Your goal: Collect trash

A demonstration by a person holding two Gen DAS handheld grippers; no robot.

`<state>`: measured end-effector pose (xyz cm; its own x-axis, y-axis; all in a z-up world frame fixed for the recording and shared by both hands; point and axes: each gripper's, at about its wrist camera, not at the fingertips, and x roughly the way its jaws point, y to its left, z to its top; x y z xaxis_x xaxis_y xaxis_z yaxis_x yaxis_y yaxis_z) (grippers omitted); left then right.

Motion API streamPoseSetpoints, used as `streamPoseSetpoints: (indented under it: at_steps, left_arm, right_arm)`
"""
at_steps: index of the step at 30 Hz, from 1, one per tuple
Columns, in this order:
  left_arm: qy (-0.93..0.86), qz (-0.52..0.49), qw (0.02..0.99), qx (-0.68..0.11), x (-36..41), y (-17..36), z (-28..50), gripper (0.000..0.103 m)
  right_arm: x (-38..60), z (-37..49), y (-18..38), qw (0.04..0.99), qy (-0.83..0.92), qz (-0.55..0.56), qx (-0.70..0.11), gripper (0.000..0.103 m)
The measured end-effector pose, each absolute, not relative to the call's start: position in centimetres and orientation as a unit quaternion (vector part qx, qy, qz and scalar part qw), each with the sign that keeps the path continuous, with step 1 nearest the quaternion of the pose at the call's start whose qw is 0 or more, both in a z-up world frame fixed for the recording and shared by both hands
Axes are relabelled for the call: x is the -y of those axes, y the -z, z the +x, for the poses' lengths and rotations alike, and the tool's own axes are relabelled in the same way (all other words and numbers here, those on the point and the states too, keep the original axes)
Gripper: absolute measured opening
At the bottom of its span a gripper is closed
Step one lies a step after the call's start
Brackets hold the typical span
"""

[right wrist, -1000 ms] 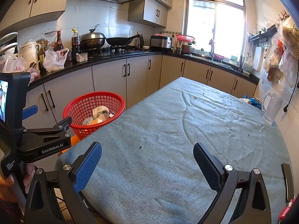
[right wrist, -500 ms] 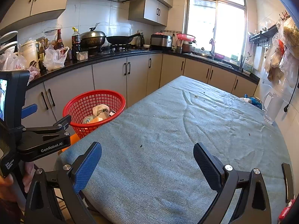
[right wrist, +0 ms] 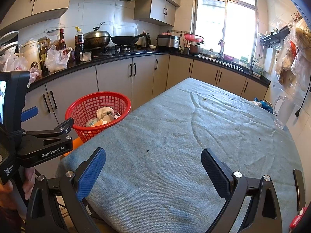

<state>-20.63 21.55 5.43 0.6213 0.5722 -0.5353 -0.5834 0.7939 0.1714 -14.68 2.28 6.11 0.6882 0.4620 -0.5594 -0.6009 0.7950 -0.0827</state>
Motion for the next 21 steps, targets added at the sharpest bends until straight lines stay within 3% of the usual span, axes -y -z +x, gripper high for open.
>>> streamPoseSetpoints:
  at_steps: [21]
  left_arm:
    - [-0.321, -0.009, 0.900, -0.296, -21.56, -5.27, -20.73, 0.102]
  right_arm:
    - [-2.23, -14.58, -5.97, 0.908, -0.292, -0.133, -0.270, 0.100]
